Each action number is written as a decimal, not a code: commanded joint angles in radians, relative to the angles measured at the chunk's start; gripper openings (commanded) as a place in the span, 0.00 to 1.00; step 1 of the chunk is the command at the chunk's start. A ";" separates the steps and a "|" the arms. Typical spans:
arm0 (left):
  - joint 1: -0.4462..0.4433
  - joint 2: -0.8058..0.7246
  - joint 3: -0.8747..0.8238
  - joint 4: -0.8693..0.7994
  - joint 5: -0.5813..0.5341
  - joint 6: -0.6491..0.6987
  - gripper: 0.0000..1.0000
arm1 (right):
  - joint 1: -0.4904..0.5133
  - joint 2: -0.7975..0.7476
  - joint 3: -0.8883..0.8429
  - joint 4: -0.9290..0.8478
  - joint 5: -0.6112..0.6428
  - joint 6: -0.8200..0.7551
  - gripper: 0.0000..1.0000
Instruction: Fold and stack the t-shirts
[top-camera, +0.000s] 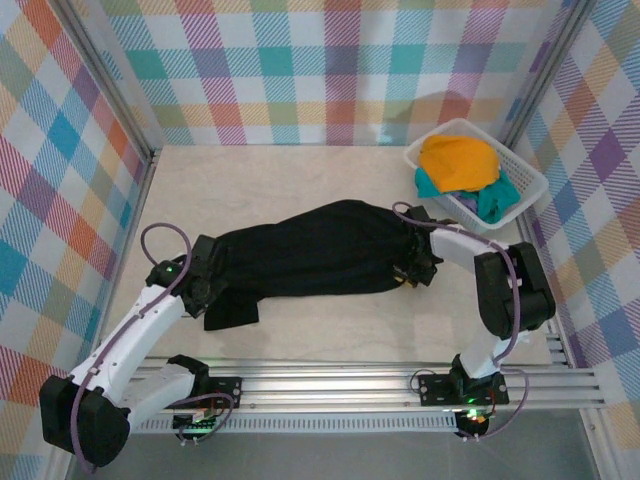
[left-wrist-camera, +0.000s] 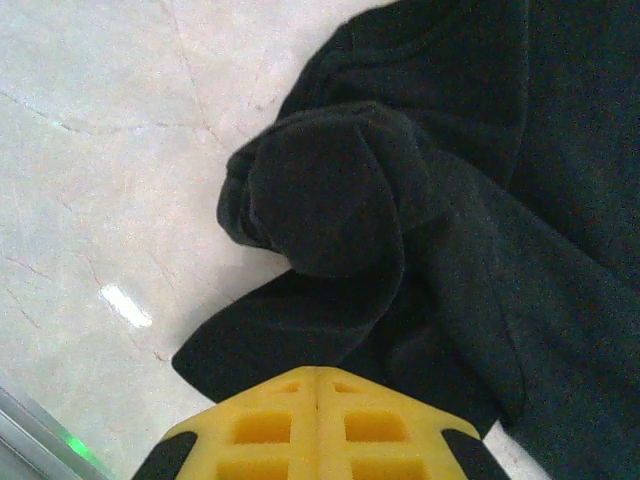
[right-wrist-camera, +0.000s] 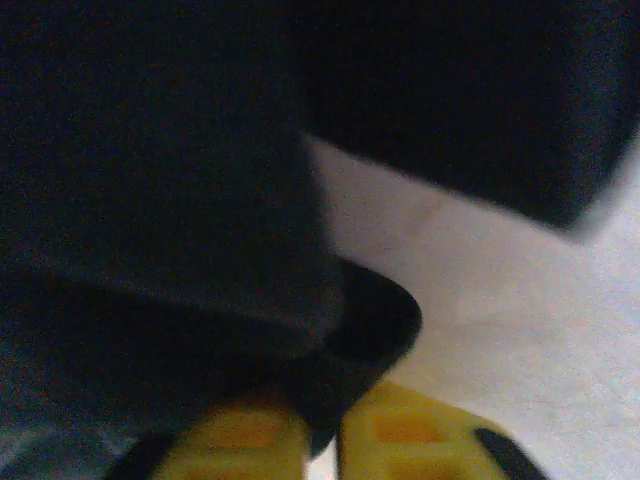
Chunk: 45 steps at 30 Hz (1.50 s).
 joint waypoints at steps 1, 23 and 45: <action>0.010 -0.005 -0.014 0.014 0.051 0.050 0.14 | 0.005 0.041 -0.012 0.170 0.025 -0.001 0.02; -0.141 0.047 -0.120 0.150 0.327 0.201 0.63 | -0.232 -0.188 0.057 -0.080 0.133 -0.068 0.00; -0.474 0.470 -0.133 0.259 0.100 0.123 0.52 | -0.193 -0.178 0.052 -0.072 0.104 -0.056 0.00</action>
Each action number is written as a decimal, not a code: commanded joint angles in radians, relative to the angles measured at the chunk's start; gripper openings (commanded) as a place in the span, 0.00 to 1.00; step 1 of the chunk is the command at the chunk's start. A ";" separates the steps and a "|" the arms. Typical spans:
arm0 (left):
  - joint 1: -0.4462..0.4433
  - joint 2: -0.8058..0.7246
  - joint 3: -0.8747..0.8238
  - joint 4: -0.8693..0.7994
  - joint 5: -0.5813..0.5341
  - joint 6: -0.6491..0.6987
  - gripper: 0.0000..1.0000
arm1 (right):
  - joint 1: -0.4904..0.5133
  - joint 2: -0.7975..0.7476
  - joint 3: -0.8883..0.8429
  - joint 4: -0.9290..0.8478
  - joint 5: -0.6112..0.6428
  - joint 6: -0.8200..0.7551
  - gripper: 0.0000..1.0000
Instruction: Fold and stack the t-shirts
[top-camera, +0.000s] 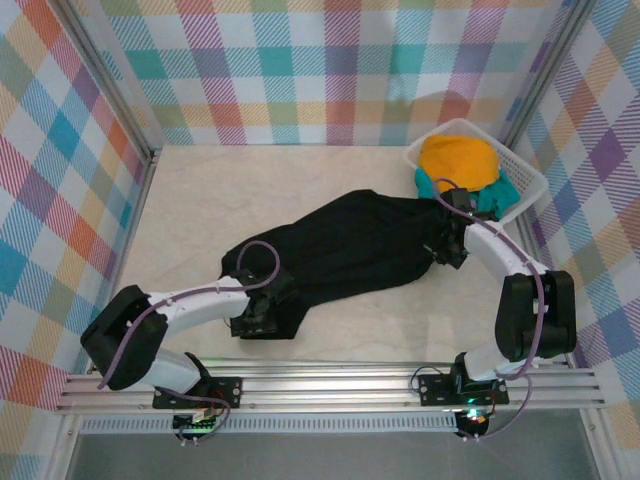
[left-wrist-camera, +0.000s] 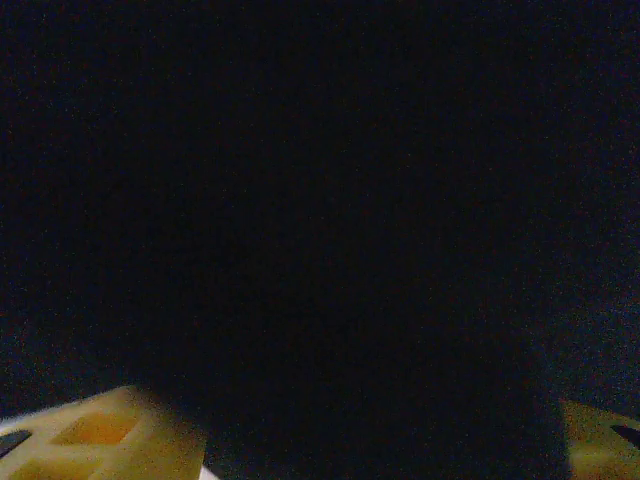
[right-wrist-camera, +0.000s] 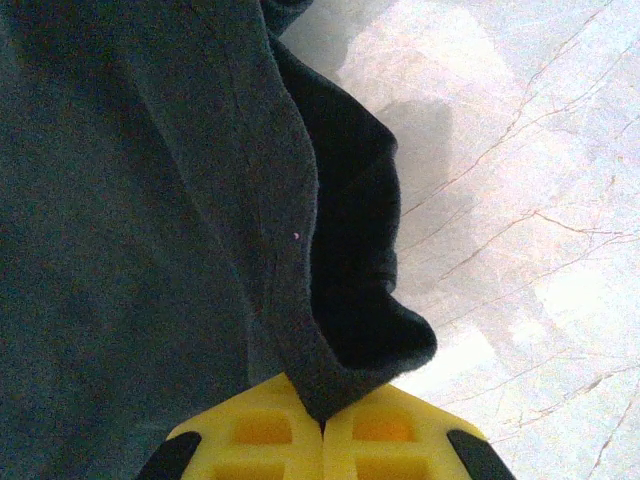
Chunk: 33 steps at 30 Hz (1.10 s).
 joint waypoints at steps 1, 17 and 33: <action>-0.013 0.039 -0.055 0.107 -0.022 -0.015 0.44 | 0.017 0.010 0.013 -0.007 -0.022 0.005 0.00; 0.437 -0.295 0.503 0.002 -0.081 0.029 0.00 | 0.103 -0.182 0.303 -0.010 -0.148 -0.031 0.00; 0.612 -0.254 1.336 -0.067 -0.155 0.139 0.00 | 0.103 -0.338 0.757 0.059 -0.210 0.002 0.00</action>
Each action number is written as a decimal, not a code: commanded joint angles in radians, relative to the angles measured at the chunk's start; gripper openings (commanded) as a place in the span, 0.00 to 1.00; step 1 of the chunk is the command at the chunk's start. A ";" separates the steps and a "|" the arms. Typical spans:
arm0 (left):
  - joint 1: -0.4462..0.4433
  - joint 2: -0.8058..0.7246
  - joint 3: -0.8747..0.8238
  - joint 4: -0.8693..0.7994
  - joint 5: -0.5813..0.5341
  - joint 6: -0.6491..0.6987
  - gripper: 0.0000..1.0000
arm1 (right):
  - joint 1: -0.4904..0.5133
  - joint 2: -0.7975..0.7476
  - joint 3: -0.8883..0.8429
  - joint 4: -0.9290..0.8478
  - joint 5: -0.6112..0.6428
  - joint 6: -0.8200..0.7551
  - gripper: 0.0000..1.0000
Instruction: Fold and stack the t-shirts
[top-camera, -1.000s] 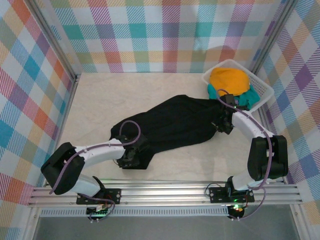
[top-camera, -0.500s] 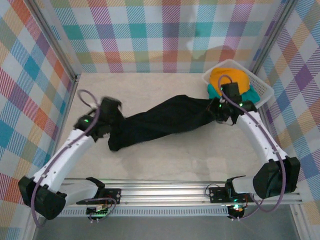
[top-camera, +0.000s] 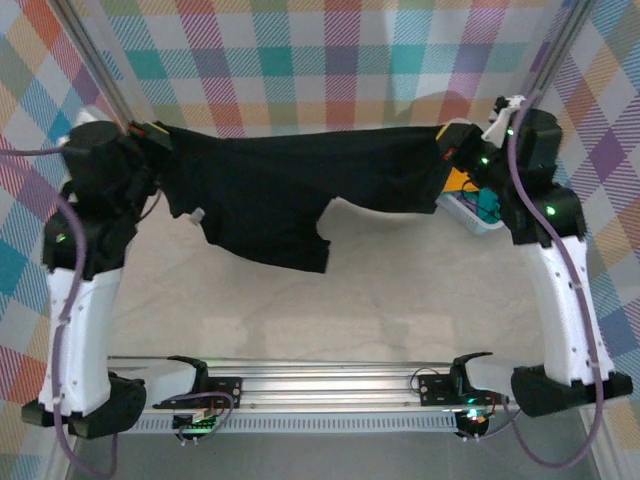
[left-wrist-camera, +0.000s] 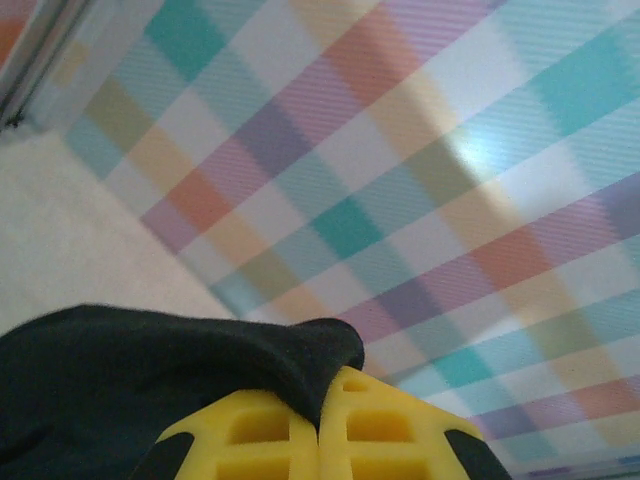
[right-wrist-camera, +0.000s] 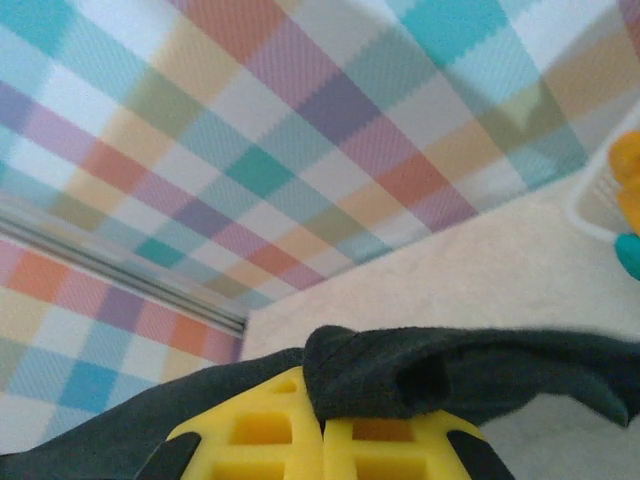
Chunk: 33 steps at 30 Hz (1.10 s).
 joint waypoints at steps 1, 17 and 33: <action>0.014 0.039 0.191 -0.077 -0.059 0.077 0.00 | -0.001 -0.027 0.047 0.064 -0.049 0.024 0.00; 0.323 0.625 0.481 0.053 0.460 -0.014 0.00 | -0.001 0.684 0.577 0.166 -0.369 0.111 0.00; 0.418 0.371 0.517 0.053 0.411 -0.039 0.00 | -0.057 0.627 0.720 0.161 -0.260 0.067 0.00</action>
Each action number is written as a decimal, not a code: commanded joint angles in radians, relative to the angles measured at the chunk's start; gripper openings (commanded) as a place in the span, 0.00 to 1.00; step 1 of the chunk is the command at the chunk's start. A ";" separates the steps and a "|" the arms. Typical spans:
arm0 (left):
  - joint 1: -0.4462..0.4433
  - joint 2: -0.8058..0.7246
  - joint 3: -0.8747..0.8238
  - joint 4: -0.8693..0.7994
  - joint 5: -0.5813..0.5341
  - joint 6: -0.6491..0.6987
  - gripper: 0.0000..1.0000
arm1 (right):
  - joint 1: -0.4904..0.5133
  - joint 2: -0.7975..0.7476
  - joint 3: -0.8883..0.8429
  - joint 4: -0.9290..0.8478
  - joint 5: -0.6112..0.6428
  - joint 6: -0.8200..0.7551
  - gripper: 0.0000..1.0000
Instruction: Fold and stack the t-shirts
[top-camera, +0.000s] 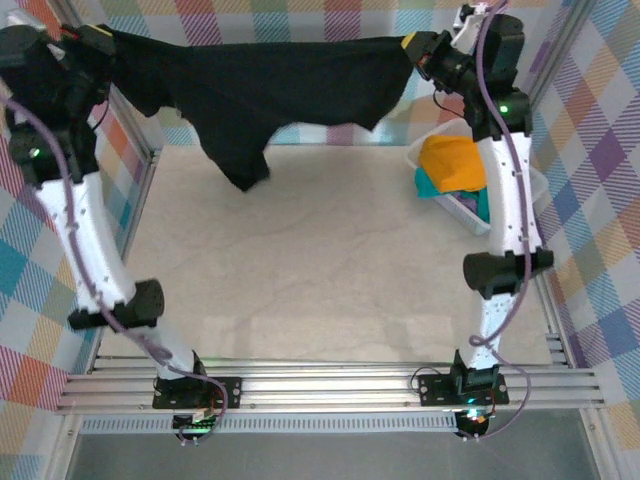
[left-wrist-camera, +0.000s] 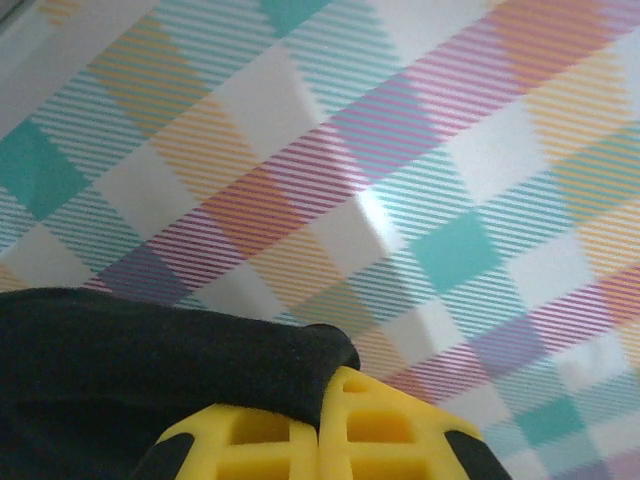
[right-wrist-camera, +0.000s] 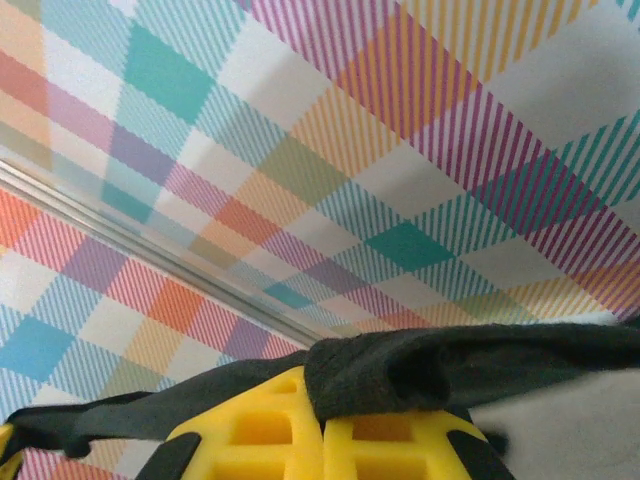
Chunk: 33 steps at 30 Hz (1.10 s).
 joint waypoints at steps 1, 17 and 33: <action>-0.002 -0.215 -0.284 -0.003 -0.064 0.028 0.00 | -0.005 -0.180 -0.213 0.056 0.067 -0.049 0.00; -0.297 -0.729 -1.744 -0.045 -0.084 -0.221 0.78 | 0.084 -0.676 -1.703 0.058 0.269 0.006 0.64; -0.255 -0.418 -1.534 -0.068 -0.108 -0.087 0.66 | 0.289 -0.584 -1.653 0.091 0.344 0.063 0.37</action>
